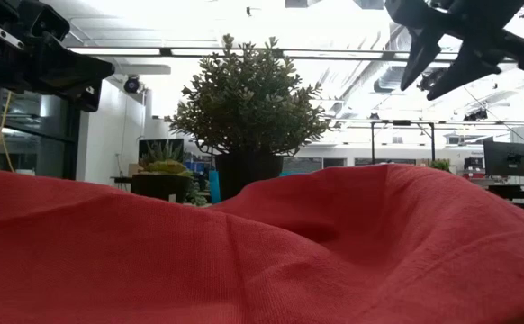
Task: Pick and placing Produce into tupperware
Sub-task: Put the left blueberry into the blue bin
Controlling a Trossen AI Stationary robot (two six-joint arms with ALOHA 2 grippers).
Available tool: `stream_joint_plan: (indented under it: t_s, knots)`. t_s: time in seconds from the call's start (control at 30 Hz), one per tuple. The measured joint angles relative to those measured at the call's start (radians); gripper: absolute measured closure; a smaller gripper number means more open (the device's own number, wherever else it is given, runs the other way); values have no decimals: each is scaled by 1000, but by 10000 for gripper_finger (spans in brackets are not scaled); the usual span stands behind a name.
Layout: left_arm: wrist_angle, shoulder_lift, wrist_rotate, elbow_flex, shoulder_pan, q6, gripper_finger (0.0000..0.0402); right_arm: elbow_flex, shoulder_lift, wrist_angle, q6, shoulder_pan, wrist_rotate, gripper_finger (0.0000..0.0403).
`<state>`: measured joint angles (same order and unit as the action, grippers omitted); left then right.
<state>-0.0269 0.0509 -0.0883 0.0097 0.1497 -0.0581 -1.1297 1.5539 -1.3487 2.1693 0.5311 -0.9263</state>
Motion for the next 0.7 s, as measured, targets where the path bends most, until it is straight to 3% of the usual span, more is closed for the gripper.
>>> stream_joint_plan:
  t_s: [0.23,0.7]
  knots:
    - [0,0,0,0,0,0,401,-11,84,-65,185,75,26,224]
    - [0,0,0,0,0,0,401,-11,150,-2,195,124,90,224]
